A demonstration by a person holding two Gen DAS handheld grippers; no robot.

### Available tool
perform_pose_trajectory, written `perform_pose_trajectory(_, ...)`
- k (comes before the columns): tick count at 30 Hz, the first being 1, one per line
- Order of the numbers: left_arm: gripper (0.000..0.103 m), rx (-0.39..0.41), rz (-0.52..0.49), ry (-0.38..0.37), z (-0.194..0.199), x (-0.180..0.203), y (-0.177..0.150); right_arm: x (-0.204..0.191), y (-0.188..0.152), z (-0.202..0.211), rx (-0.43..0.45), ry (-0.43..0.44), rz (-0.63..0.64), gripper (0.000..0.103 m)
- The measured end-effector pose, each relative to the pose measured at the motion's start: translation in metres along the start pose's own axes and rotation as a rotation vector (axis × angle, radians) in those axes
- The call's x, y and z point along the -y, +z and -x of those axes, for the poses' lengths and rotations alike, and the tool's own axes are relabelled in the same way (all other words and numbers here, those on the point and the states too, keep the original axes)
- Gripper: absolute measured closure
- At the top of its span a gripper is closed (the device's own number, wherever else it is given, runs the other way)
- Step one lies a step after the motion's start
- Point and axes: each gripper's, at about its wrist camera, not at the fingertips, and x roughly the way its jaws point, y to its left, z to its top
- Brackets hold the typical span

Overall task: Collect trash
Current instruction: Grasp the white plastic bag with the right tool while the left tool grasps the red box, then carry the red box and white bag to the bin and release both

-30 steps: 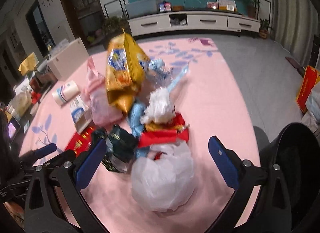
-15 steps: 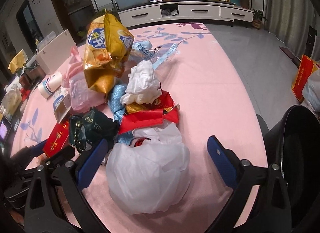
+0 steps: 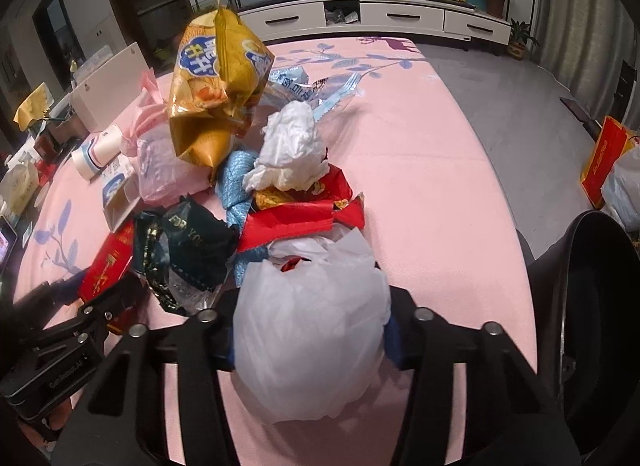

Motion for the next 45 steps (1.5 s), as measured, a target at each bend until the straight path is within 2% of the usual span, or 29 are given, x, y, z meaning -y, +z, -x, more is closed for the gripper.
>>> perform_pose_trajectory(4,0.043,0.016,0.0,0.018,0.017,0.006,-0.003,-0.001,0.001,0.017,0.024,0.012,0.002,0.057)
perform_pose_trajectory(7,0.044,0.041,0.012,0.0,0.035,0.011,-0.004,-0.001,0.0,0.036,0.065,0.031,-0.006,0.057)
perform_pose_trajectory(13,0.044,0.131,0.061,0.063,0.075,0.02,-0.021,0.008,-0.012,0.07,0.133,0.083,-0.063,0.057)
perform_pose_trajectory(15,0.044,0.161,0.097,0.056,0.09,0.022,-0.026,0.007,-0.013,0.078,0.146,0.099,-0.065,0.057)
perform_pose_trajectory(23,0.044,0.245,0.119,0.007,0.141,0.033,-0.037,-0.002,-0.017,0.114,0.217,0.155,-0.026,0.057)
perform_pose_trajectory(34,0.044,0.322,0.053,-0.015,0.174,0.07,-0.041,0.002,-0.022,0.168,0.33,0.197,-0.018,0.057)
perform_pose_trajectory(45,0.044,0.356,-0.027,-0.042,0.184,0.109,-0.043,0.025,-0.027,0.198,0.399,0.175,-0.056,0.057)
